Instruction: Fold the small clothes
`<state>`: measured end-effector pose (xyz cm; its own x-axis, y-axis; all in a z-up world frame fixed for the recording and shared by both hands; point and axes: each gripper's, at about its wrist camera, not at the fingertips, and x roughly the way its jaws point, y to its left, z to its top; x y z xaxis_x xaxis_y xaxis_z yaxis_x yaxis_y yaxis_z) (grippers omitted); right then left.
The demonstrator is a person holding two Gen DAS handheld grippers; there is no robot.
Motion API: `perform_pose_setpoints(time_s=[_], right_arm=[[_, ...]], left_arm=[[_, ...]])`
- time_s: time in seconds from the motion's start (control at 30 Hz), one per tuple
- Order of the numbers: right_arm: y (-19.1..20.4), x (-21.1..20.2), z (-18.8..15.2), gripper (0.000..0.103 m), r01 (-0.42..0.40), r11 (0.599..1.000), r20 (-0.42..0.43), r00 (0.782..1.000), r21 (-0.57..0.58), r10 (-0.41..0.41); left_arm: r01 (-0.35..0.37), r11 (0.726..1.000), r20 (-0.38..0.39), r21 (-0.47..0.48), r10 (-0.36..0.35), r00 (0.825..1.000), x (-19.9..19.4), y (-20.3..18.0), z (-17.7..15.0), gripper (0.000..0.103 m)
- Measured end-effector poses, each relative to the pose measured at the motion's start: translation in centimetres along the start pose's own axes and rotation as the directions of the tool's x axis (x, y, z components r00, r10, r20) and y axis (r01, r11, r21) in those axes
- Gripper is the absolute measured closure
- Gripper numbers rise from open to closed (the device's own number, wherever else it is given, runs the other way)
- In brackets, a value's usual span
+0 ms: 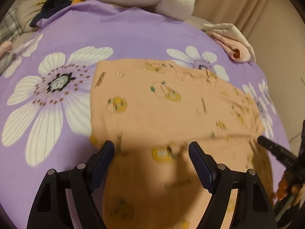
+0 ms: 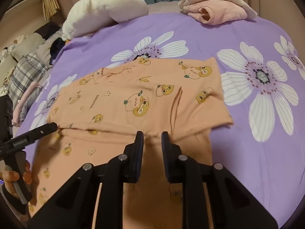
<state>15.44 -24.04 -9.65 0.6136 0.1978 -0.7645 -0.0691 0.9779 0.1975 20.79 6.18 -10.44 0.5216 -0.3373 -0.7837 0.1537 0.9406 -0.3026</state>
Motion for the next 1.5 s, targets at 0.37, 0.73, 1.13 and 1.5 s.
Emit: perform_pose_setpoints(time_s=[0.37, 0.73, 1.13, 1.5], right_arm=[[0.7, -6.1, -6.9, 0.066, -0.043, 0.999, 0.014, 0.999, -0.013, 0.043], [4.2, -6.8, -12.6, 0.066, -0.082, 0.994, -0.058, 0.995, -0.074, 0.078], [2.9, -10.2, -16.4, 0.061, -0.076, 0.994, -0.072, 0.995, -0.076, 0.07], [-3.0, -13.2, -16.0, 0.036, -0.036, 0.981, 0.036, 0.999, 0.191, 0.029]], left_arm=[[0.083, 0.997, 0.042, -0.006, -0.082, 0.996, -7.6, -1.2, -8.7, 0.022], [0.076, 0.994, 0.021, 0.074, -0.078, 0.997, -9.2, -4.1, -12.8, 0.022], [0.065, 0.997, -0.015, 0.031, -0.065, 0.998, -11.8, -2.7, -16.4, 0.022], [0.125, 0.979, 0.043, -0.162, -0.12, 0.992, -13.8, 1.9, -15.9, 0.022]])
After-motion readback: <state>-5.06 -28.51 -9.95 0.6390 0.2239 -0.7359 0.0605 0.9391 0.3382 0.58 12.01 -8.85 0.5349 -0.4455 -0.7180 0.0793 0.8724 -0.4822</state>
